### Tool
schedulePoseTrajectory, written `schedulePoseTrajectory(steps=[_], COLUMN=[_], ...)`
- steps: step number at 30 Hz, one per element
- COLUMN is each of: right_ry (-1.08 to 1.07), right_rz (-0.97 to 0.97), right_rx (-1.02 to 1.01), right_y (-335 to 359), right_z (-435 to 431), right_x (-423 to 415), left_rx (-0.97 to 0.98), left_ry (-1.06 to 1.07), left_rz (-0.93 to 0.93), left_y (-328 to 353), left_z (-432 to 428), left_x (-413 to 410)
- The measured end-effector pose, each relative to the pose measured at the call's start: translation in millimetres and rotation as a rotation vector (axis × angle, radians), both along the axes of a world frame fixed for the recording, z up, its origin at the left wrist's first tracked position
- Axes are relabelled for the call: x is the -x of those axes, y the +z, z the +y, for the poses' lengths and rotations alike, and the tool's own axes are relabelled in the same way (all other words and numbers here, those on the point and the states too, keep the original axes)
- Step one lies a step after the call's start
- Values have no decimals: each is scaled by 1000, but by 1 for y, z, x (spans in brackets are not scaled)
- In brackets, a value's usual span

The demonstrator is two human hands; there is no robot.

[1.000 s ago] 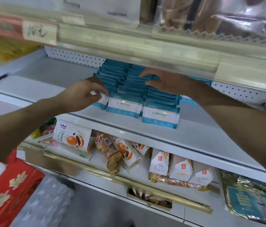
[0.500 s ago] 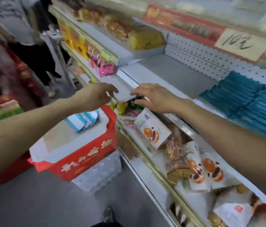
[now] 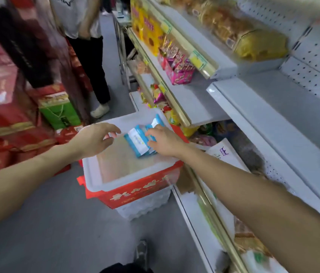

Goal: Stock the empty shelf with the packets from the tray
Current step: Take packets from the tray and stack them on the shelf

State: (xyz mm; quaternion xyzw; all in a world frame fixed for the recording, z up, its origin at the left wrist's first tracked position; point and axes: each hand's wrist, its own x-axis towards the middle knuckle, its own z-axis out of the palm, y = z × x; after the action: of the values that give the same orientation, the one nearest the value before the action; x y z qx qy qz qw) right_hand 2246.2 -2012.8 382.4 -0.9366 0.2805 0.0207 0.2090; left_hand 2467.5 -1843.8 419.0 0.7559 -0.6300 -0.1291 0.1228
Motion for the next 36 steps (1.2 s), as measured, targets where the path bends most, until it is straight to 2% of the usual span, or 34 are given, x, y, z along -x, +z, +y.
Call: schedulePoseTrajectory(steps=[4, 10, 18, 25, 33, 36], right_ry=[-70, -139, -100, 95, 69, 11], right_rz=[87, 164, 194, 179, 81, 68], right_rx=[52, 284, 74, 2, -13, 45], right_y=[-41, -70, -54, -37, 5, 28], right_z=[-4, 0, 2, -1, -13, -25], right_x=[-40, -72, -98, -84, -43, -25], left_rx=[0, -1, 0, -36, -104, -153], left_ry=[1, 17, 20, 11, -42, -111], left_rz=[16, 48, 34, 25, -18, 4], left_y=[-14, -17, -16, -13, -24, -38], left_z=[3, 0, -12, -25, -56, -78], left_x=[-22, -37, -47, -40, -32, -21])
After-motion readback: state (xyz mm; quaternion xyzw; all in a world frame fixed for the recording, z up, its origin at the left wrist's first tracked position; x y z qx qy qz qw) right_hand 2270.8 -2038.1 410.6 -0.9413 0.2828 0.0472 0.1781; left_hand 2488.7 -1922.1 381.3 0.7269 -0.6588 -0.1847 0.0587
